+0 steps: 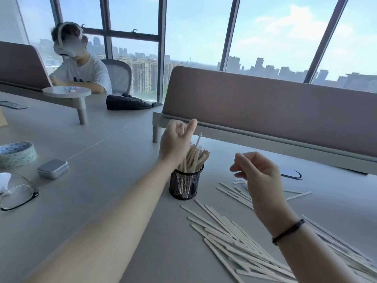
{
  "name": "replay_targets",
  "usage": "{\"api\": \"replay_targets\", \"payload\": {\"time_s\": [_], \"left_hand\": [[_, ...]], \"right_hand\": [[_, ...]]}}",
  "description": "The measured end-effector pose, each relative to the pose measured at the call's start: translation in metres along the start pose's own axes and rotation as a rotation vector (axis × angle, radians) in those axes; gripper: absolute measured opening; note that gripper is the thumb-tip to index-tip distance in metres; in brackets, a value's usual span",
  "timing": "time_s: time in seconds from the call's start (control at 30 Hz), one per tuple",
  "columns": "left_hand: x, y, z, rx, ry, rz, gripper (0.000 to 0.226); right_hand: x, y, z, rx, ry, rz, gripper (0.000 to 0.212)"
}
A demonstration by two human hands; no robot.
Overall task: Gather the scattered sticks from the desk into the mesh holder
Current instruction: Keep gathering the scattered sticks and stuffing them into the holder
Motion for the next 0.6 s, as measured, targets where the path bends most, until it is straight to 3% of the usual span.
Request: {"api": "replay_targets", "payload": {"time_s": [0.1,0.27,0.43,0.5,0.6], "left_hand": [[0.001,0.005,-0.005,0.088,-0.109,0.041,0.032],[-0.002,0.014,-0.013,0.283,-0.231,0.016,0.016],[0.001,0.036,-0.011,0.308,-0.391,0.045,0.028],[0.01,0.051,-0.011,0.352,-0.447,0.066,0.036],[0.024,0.089,-0.026,0.413,-0.412,0.098,0.041]], "right_hand": [[-0.036,0.019,-0.015,0.042,0.019,-0.019,0.021],[-0.077,0.041,-0.043,0.105,0.182,-0.022,0.018],[-0.092,0.065,-0.066,0.11,0.715,0.16,0.006],[-0.097,0.073,-0.071,0.073,0.978,0.212,0.02],[-0.102,0.084,-0.07,0.034,1.134,0.325,0.051]]}}
Point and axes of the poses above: each hand's wrist, its own y-axis away from the middle knuckle, its own x-axis out of the palm, z = x × y, the point moved 4 cm from there along -y, towards the middle knuckle, and after that the axes turned 12 degrees about x, right-handed, at the moved point
